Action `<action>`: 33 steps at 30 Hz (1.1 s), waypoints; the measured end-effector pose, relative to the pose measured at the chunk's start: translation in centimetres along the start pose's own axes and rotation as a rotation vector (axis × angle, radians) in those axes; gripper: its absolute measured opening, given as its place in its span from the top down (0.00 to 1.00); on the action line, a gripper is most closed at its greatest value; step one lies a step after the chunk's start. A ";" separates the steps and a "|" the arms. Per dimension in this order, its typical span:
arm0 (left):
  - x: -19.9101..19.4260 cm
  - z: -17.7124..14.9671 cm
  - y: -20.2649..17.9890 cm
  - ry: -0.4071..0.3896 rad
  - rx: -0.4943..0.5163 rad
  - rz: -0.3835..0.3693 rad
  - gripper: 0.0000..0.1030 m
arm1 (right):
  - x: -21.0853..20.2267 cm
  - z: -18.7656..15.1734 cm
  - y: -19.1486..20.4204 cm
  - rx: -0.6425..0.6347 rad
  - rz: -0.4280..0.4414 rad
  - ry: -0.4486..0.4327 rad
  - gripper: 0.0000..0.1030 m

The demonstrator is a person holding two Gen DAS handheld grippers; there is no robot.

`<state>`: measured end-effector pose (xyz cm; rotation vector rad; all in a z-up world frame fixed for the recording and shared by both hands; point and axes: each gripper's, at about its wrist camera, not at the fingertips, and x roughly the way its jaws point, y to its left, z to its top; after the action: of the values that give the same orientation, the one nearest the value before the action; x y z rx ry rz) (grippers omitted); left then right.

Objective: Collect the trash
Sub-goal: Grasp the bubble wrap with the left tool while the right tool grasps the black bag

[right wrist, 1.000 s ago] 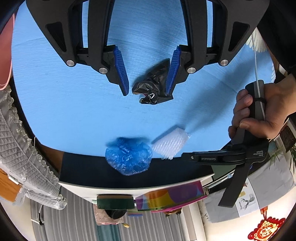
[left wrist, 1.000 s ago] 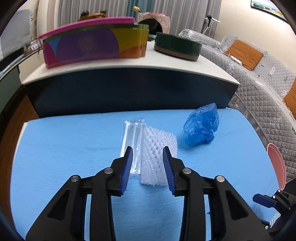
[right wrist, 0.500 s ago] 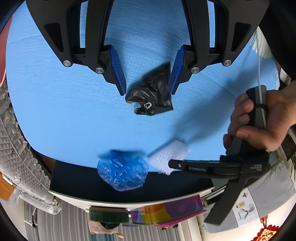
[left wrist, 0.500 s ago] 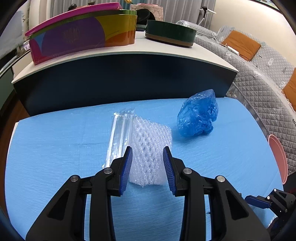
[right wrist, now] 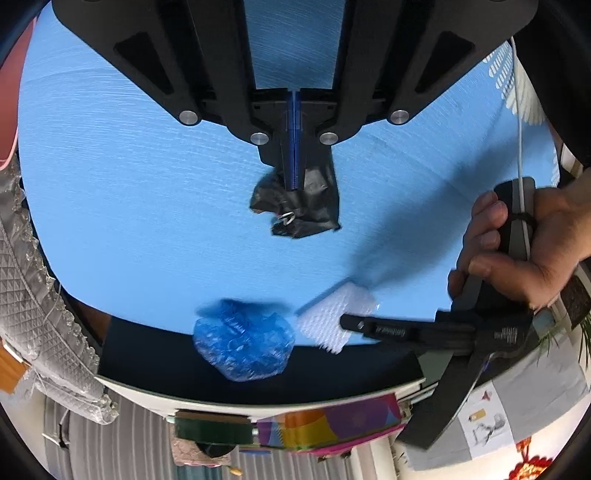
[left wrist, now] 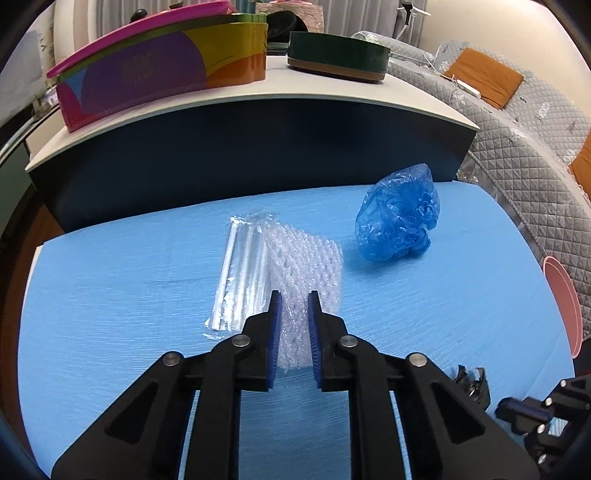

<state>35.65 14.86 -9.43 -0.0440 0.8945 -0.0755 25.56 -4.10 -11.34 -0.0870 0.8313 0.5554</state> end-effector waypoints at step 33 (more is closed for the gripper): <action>-10.1 -0.5 1.6 -0.193 -0.075 0.051 0.88 | 0.2 -0.1 0.8 -0.037 -0.052 0.006 0.71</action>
<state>29.05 17.35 -2.00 -0.0973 0.7049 0.0099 25.20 -3.39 -11.47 -0.1436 0.8228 0.5214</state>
